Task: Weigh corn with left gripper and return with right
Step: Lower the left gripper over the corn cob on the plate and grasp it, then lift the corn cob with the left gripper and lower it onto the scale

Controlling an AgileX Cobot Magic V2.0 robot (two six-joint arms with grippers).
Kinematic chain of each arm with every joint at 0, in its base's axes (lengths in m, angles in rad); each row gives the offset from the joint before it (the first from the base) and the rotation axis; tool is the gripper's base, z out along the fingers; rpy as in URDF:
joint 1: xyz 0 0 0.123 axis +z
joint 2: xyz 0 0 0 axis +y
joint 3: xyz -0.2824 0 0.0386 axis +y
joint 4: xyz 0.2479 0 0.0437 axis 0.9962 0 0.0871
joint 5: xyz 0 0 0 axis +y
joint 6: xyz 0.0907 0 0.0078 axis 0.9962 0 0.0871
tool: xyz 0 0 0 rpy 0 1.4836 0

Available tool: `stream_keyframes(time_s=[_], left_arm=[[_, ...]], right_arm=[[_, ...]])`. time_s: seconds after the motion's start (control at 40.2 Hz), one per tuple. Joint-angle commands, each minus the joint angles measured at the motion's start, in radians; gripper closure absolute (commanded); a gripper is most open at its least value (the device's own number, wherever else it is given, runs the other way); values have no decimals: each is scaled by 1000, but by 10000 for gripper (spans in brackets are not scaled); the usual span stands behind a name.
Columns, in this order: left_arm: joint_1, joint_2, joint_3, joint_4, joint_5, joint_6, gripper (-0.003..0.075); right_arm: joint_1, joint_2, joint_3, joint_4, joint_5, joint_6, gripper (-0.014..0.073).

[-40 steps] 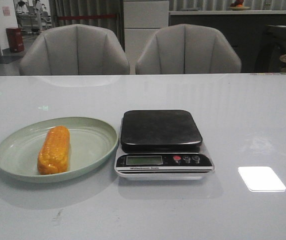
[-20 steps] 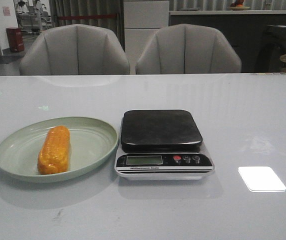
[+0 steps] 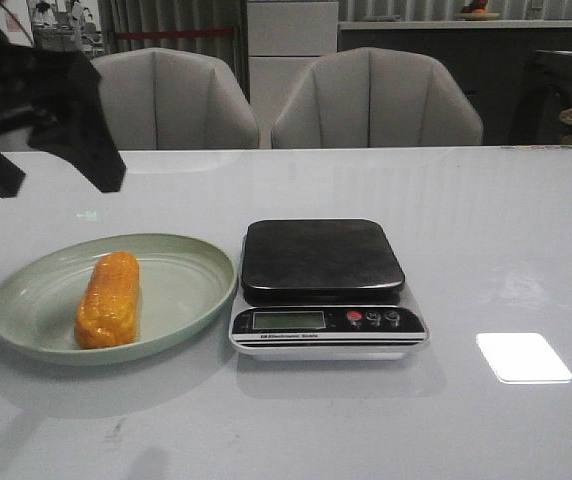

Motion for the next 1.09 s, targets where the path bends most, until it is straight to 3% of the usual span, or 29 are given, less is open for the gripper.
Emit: stream_keyframes(time_s=[0.0,0.348,0.572,0.696,0.87,1.069], left_arm=[[-16,55,-66,-16,-51,-37,107],[-16,277,-177,-16,9,-69,107],[-16,385,-227,-16,77,-95,164],[-16,411,-242,-16,97,-95,300],[-23,403,-299,-16,111,-95,608],[-65,384,-414,-16,115,-95,599]], right_arm=[[-3,-19,4,-14,-79,-2,428],[-3,-19,4,-14,-79,-2,428],[-3,-19,4,-14,-79,-2,428],[-3,-19,4,-14,-79,-2,428],[-3,-19,4,-14,-79,-2,428],[-3,-19,4,-14,-79,-2,428]])
